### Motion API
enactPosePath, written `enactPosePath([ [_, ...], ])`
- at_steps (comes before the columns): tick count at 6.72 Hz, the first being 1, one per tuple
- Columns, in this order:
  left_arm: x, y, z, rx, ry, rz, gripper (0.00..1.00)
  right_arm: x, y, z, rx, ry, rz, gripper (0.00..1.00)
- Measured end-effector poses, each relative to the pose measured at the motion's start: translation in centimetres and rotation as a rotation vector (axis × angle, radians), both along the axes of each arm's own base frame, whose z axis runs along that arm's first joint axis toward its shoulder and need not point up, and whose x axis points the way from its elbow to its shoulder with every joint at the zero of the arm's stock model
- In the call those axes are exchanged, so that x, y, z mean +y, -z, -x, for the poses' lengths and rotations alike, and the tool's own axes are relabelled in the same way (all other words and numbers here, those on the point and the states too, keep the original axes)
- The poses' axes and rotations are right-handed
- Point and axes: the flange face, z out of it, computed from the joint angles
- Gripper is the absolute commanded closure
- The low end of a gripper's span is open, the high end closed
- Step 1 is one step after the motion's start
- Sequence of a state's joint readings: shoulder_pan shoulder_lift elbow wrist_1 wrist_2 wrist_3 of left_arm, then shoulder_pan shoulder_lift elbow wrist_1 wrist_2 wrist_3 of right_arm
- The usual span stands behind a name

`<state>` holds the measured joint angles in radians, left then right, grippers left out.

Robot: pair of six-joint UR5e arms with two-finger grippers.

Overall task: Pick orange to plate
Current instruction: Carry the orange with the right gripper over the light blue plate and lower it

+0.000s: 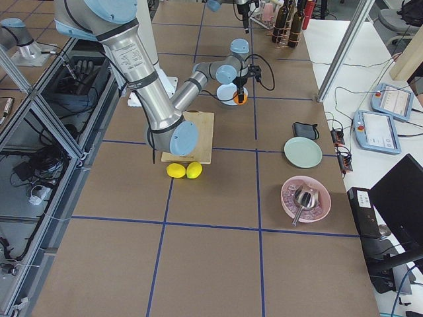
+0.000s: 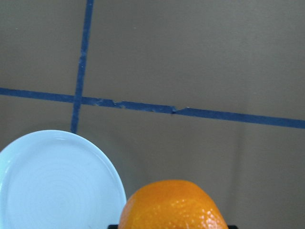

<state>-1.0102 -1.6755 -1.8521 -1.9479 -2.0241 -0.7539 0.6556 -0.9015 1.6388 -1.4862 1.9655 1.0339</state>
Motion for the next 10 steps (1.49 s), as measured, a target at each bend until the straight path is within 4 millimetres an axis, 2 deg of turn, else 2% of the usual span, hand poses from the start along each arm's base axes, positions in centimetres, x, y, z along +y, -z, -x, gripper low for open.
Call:
enactPosePath([
  [2,-0.1,-3.7,4.7,-0.099,-0.104,-0.060,0.00,0.2,3.1,5.7,0.022,-0.016,-0.013,1.00],
  [4,-0.6,-5.4,8.2,-0.154,-0.125,-0.077,0.00,1.8,3.5,10.4,0.065,-0.001,-0.030,1.00],
  [5,-0.6,-6.1,9.5,-0.164,-0.114,-0.069,0.00,2.5,3.0,12.1,0.087,0.008,-0.032,0.65],
  [6,-0.5,-6.8,10.5,-0.171,-0.104,-0.056,0.00,2.7,2.7,13.0,0.098,0.012,-0.033,0.01],
  [8,-0.3,-7.6,11.6,-0.179,-0.091,-0.040,0.00,2.8,3.2,13.4,0.075,-0.002,-0.028,0.00],
  [10,0.2,-9.3,14.0,-0.212,-0.107,-0.045,0.00,3.0,4.4,13.0,0.021,-0.023,-0.006,0.00],
])
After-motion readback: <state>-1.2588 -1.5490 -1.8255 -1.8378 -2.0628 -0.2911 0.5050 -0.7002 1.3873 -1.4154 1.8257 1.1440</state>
